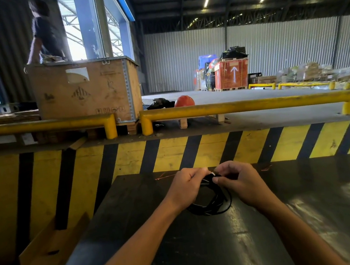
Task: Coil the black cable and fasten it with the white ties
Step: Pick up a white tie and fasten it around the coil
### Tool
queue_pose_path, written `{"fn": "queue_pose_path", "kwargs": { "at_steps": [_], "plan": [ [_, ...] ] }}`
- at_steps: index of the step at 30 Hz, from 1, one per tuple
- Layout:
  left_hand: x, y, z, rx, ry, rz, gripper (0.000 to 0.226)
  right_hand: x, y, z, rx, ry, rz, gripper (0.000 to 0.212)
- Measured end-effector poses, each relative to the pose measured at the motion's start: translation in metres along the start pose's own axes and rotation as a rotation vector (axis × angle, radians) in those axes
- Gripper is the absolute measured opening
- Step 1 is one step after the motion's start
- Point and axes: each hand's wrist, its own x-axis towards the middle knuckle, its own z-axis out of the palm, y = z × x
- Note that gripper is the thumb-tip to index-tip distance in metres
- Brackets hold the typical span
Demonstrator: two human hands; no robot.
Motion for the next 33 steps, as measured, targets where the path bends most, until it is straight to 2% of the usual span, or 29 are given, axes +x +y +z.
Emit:
{"fn": "queue_pose_path", "kwargs": {
  "at_steps": [4, 7, 11, 15, 21, 23, 25, 28, 30, 33],
  "plan": [
    [0.002, -0.006, 0.002, 0.113, 0.027, 0.033, 0.044, -0.001, 0.004, 0.001, -0.063, -0.106, 0.03, 0.008],
    [0.003, -0.009, 0.002, 0.114, 0.029, 0.009, 0.037, -0.002, 0.006, 0.003, -0.074, -0.098, 0.057, 0.007],
    [0.002, -0.017, 0.001, -0.061, -0.01, -0.108, 0.028, -0.005, 0.008, 0.009, -0.052, 0.032, 0.004, 0.016],
    [-0.007, -0.03, 0.001, -0.196, -0.069, -0.177, 0.034, -0.004, 0.011, 0.01, 0.003, 0.18, -0.009, 0.011],
    [-0.024, -0.049, 0.019, -0.709, -0.029, -0.401, 0.054, -0.006, 0.025, 0.014, 0.176, 0.338, 0.007, 0.019],
    [-0.029, -0.055, 0.029, -0.828, -0.009, -0.468, 0.049, -0.007, 0.032, 0.019, 0.226, 0.374, 0.033, 0.021],
    [-0.032, -0.06, 0.037, -0.924, 0.048, -0.522, 0.039, -0.01, 0.045, 0.026, 0.263, 0.378, 0.113, 0.02],
    [-0.033, -0.072, 0.042, -1.001, 0.223, -0.594, 0.027, -0.024, 0.074, 0.041, 0.439, 0.248, 0.402, 0.012],
    [-0.038, -0.084, 0.042, -0.946, 0.323, -0.646, 0.023, -0.041, 0.1, 0.053, 0.519, 0.14, 0.605, 0.015],
    [-0.054, -0.105, 0.041, -0.82, 0.412, -0.707, 0.028, -0.08, 0.142, 0.066, 0.388, 0.035, 0.785, 0.019]
  ]
}}
